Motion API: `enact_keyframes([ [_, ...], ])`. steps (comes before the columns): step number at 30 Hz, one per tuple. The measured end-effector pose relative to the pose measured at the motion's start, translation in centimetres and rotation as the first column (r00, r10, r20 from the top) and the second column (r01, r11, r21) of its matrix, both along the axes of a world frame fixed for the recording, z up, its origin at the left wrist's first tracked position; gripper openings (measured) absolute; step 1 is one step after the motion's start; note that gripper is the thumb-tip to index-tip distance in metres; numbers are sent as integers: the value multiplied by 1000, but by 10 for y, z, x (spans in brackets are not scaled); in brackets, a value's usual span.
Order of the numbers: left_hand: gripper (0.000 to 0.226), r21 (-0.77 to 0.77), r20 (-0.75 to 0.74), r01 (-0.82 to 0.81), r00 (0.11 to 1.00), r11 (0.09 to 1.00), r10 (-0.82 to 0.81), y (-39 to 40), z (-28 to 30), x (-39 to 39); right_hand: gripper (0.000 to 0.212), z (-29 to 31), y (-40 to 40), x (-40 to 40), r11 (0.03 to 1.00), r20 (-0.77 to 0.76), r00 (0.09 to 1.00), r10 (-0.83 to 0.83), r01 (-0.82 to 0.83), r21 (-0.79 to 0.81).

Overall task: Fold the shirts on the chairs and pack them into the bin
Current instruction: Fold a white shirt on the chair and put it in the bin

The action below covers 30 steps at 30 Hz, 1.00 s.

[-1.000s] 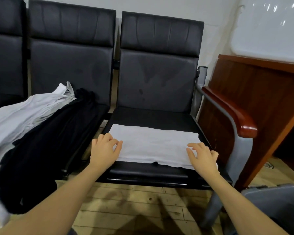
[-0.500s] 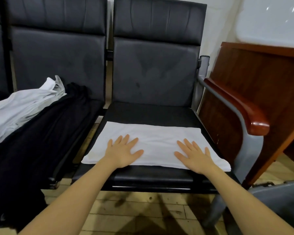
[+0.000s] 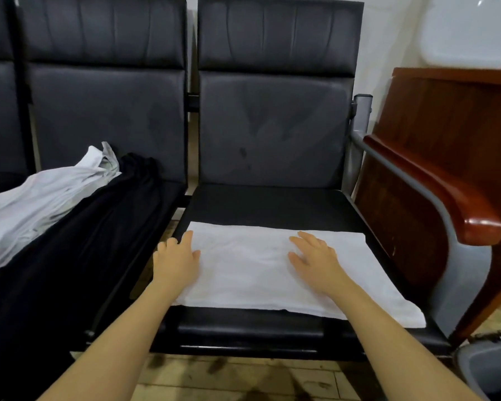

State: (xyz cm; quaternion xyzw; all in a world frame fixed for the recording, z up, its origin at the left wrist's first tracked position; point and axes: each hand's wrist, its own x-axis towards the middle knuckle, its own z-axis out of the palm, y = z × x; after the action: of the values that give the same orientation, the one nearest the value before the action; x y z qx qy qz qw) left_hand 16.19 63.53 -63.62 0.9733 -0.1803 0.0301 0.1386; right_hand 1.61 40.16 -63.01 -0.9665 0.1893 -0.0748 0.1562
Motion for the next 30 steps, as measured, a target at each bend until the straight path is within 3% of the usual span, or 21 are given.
enact_keyframes([
  [6,45,-298,15,15,1000,955,-11,2,-6,8,48,-13,3,17,991,-57,992,109,-113,-72],
  [9,40,-528,-10,28,999,849,-40,6,-1,7,52,-12,10,21,989,-96,988,123,-131,-76],
  [12,42,-645,57,70,997,761,-44,8,18,5,55,-13,22,28,988,-136,983,119,-132,-85],
  [18,41,-699,170,208,978,684,-123,7,48,-7,55,-20,57,47,985,-84,985,149,-155,-73],
  [23,39,-702,212,273,962,658,-173,-5,62,-24,42,-7,51,36,985,36,989,141,-144,91],
  [30,32,-658,208,410,905,631,-371,-59,67,-53,42,11,-6,-24,1000,-28,1000,-12,11,-14],
])
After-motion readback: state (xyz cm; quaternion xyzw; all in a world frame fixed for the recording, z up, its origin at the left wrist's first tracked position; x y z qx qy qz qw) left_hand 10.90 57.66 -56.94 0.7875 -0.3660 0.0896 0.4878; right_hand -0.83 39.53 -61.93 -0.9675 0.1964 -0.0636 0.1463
